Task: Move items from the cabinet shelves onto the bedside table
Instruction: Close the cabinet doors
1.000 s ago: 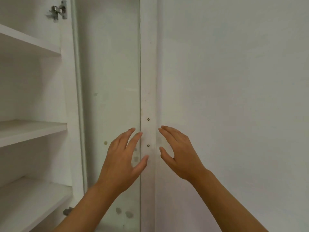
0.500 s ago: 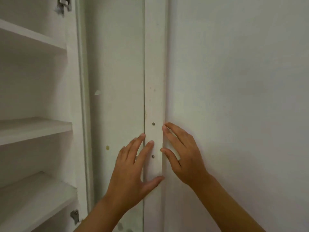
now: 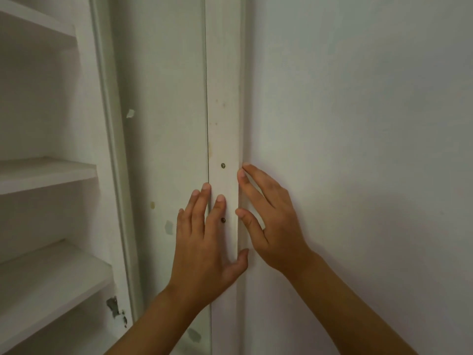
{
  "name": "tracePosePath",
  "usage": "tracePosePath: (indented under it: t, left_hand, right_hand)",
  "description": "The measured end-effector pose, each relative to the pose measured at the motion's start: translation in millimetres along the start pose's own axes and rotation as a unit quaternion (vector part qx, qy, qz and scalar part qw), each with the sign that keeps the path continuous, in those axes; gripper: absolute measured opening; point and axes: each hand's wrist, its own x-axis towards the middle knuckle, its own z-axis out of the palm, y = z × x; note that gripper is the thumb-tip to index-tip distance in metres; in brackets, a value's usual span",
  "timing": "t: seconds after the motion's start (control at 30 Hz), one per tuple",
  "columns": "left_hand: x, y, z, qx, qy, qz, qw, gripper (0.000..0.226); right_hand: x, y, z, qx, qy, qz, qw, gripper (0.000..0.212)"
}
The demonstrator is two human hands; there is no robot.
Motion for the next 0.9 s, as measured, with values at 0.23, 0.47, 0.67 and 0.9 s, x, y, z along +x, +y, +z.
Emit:
tracePosePath:
  t: [0.23, 0.47, 0.67, 0.9]
  left_hand:
    - [-3, -1, -5, -0.023, -0.011, 0.009, 1.0, 0.107]
    - [-16, -11, -35, -0.054, -0.011, 0.019, 0.998, 0.111]
    - [-31, -28, -81, -0.137, -0.02, 0.045, 0.989, 0.108]
    - [-49, -61, -136, -0.195, -0.067, 0.05, 0.977, 0.116]
  right_hand:
    - [-3, -11, -8, -0.031, -0.042, 0.031, 0.998, 0.062]
    - [-1, -40, -27, -0.085, -0.096, 0.021, 0.992, 0.06]
    - [22, -88, -25, -0.076, -0.058, 0.004, 0.995, 0.061]
    - [29, -136, 10, -0.031, -0.026, -0.009, 0.999, 0.075]
